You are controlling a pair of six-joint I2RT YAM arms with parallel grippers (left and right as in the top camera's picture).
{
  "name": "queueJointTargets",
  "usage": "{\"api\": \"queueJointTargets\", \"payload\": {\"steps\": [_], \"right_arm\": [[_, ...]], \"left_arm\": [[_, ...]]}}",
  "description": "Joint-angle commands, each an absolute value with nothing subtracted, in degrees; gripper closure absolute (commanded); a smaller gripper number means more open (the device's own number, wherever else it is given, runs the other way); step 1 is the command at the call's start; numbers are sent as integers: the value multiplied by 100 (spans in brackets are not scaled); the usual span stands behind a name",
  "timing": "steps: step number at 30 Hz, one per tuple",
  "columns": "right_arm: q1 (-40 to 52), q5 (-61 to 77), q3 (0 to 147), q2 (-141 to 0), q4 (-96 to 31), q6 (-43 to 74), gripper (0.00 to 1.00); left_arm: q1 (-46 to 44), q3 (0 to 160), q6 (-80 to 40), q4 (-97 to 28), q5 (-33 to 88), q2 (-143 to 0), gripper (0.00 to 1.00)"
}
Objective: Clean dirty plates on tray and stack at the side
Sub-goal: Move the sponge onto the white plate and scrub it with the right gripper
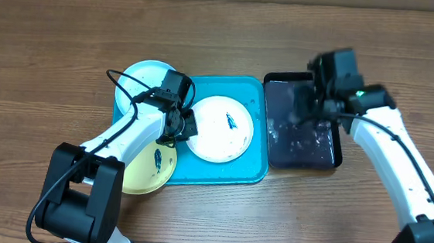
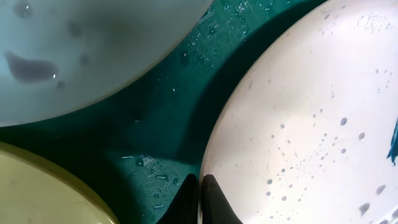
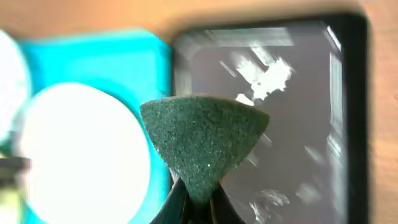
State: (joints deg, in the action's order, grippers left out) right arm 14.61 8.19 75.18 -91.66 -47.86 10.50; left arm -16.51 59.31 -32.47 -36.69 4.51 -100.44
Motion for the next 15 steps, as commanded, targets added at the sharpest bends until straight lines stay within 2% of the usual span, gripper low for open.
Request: {"api": "queueJointTargets", "payload": {"steps": [1,6,15], "right_arm": [[1719,2053,7787,-9122,-4558,1050,96],[2338,1765,7743,-9376,-4230,1048,96],[3297,-176,7728,-10414,-3828,886,96]], "left_arm": [[-1653,6045,-3214,-3684,454,-10092,96],[-1653,6045,-3214,-3684,454,-10092,96],[-1653,6045,-3212,-3686,454,-10092,96]]}}
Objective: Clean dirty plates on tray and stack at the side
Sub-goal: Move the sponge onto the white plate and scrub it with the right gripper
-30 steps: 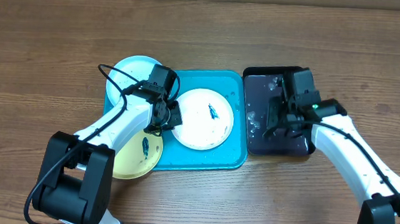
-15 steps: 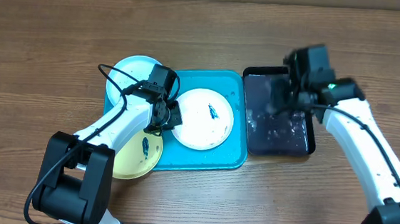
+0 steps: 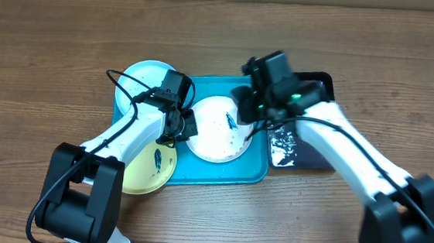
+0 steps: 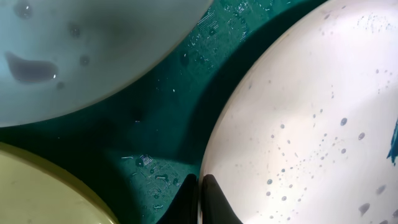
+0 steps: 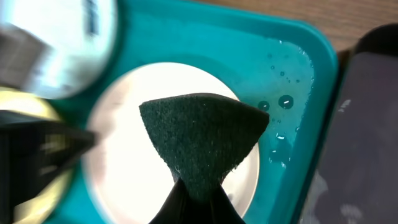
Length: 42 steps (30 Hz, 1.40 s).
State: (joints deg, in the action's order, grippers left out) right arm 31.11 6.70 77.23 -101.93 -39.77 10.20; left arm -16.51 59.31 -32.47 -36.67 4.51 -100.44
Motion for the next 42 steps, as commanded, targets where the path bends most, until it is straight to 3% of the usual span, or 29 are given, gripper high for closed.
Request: {"api": "queueJointTargets", "payload": {"steps": [1,11,21,42], "right_arm": [[3350,-250,7728,-10468,-3791,869,96],[3734,-1068,7728,-11063,-3354,851,96],[3734,-998,7728,-11815,-3170,921,96],[3723,2530,7745,-11981,-3465,1146,96]], "left_arm": [[-1653,6045,-3214,-3686,454,-10092,96],[-1653,6045,-3212,-3710,451,-10092,96],[-1653,6045,-3212,-3745,451,-10092,96],[-1653,6045,-3212,-3721,451,-10092,96]]}}
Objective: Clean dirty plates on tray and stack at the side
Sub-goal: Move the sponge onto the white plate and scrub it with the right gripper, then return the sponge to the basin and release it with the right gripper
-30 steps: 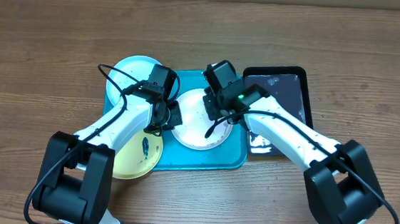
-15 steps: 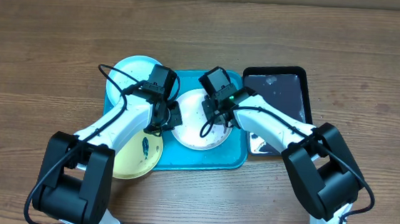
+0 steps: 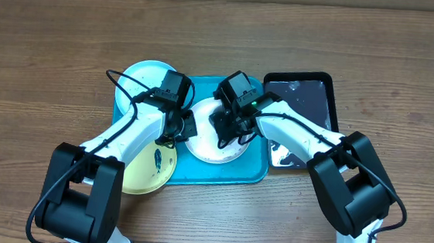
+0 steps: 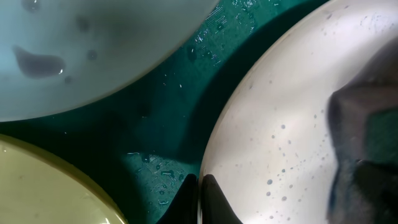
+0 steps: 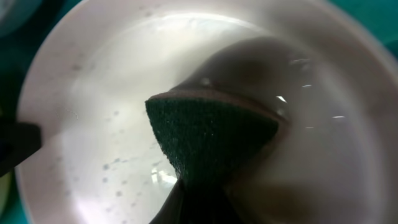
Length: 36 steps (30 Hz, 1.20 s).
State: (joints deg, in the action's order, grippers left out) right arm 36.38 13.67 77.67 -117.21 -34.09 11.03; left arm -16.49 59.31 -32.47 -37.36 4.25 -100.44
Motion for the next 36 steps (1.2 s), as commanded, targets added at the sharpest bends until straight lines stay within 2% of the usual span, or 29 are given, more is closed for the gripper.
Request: {"api": "queueJointTargets", "payload": {"steps": [1,6,11,17,22,25,28,35,36], "right_arm": [[3686,2864,7795,-11968,-3479,1011,96],[3203,4311,8368,-11740,-3824,701,96],[2486,4403,9039,-11286,-4613,478,96],[1566,2897,9172,-10820,-5601,423,96],[1026,1378,8934,-10838,-6082,423,96],[891,976,8543,-10840,-5933,423,96],[888,829,7885,-10840,-5249,425,96],[893,346,7054,-10840,-4327,445,96],[893,351,7057,-10840,-4318,447,92]], "left_arm": [[-1653,6045,-3210,-3723,449,-10095,96],[-1653,6045,-3210,-3726,449,-10092,96],[-1651,6045,-3210,-3723,449,-10095,96],[-1653,6045,-3214,-3710,449,-10092,92],[-1653,6045,-3212,-3667,449,-10095,80],[-1656,6042,-3214,-3675,451,-10095,78],[-1669,6042,-3214,-3675,449,-10097,71],[-1671,6038,-3214,-3686,449,-10097,68],[-1669,6038,-3214,-3686,449,-10097,68]]}}
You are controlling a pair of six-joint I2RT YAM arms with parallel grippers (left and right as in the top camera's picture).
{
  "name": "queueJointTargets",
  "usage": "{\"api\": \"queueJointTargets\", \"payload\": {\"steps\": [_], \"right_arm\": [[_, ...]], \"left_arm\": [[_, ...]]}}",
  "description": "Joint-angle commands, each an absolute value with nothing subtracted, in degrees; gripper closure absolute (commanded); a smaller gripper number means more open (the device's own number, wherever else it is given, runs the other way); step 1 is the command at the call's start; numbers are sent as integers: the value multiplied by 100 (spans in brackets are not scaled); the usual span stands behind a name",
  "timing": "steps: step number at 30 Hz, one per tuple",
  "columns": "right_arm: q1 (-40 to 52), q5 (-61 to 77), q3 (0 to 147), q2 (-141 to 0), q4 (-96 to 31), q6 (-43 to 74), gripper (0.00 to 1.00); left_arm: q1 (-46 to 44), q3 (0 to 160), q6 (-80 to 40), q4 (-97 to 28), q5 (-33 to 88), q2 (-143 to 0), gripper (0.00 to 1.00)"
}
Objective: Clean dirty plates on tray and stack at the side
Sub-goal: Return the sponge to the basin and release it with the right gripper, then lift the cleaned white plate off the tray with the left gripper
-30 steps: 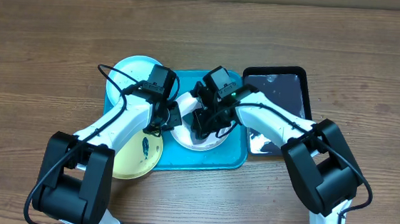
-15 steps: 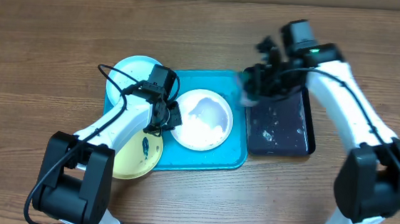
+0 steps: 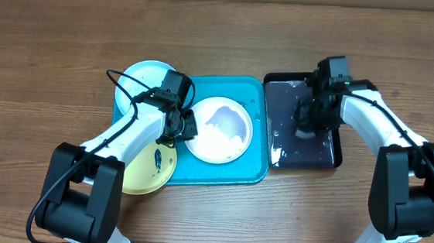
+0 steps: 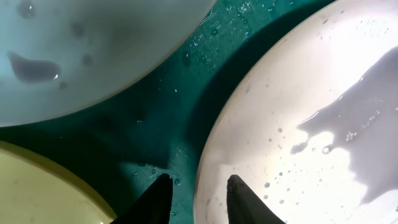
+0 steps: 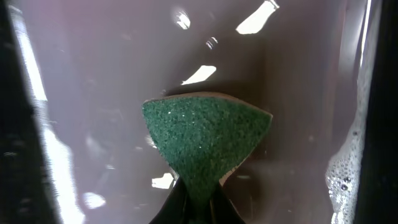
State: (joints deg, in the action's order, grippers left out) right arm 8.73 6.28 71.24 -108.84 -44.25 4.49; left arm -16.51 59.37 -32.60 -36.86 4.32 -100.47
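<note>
A white plate lies wet on the teal tray, with no blue mark showing on it. My left gripper stands open, its fingers either side of the plate's left rim; in the overhead view the left gripper sits at that rim. My right gripper is shut on a green sponge, low over the water in the black basin. From overhead, the right gripper is in the basin's middle.
A light blue plate with a dark smear lies at the tray's far left. A yellow plate with a blue mark lies at the near left, half off the tray. The black basin holds foamy water right of the tray.
My right gripper has gone with the sponge from the white plate to the black basin. My left gripper, then shut on the plate's rim, is now open. The plate shows a wet sheen.
My right gripper held the sponge over the basin while my left was shut on the rim of the blue-marked white plate. Then the sponge was over the plate, then pressed on it. Now the mark is gone, the sponge is back at the basin, and my left gripper is open.
</note>
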Motion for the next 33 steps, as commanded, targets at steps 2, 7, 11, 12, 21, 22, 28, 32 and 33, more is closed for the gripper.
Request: {"api": "queueJointTargets", "payload": {"steps": [2,7,11,12,21,22,28,32,33], "right_arm": [[893,366,7085,-10838,-4292,445,47],[869,395,7688,-10818,-4836,454,25],[637,384,8543,-10812,-5557,703,23],[548,379,8702,-10812,-5658,768,20],[-709,388,9006,-10829,-5850,965,0],[-843,388,9006,-10829,-5870,965,0],[-1398,390,9006,-10829,-5863,965,0],[-1551,390,9006,-10829,-5863,965,0],[-1559,390,9006,-10829,-5865,965,0]], "left_arm": [[-1669,6038,-3214,-3684,449,-10097,67],[-1691,6038,-3214,-3706,447,-10097,67],[-1739,6034,-3214,-3726,405,-10097,71],[-1761,6023,-3214,-3719,403,-10097,73],[-1905,6010,-3238,-3660,388,-10307,73],[-1916,6010,-3236,-3632,388,-10374,73],[-1881,6082,-3181,-3664,434,-10508,96],[-1798,6578,-3039,-4073,405,-10333,96],[-1787,6764,-2941,-4200,390,-10280,96]]}}
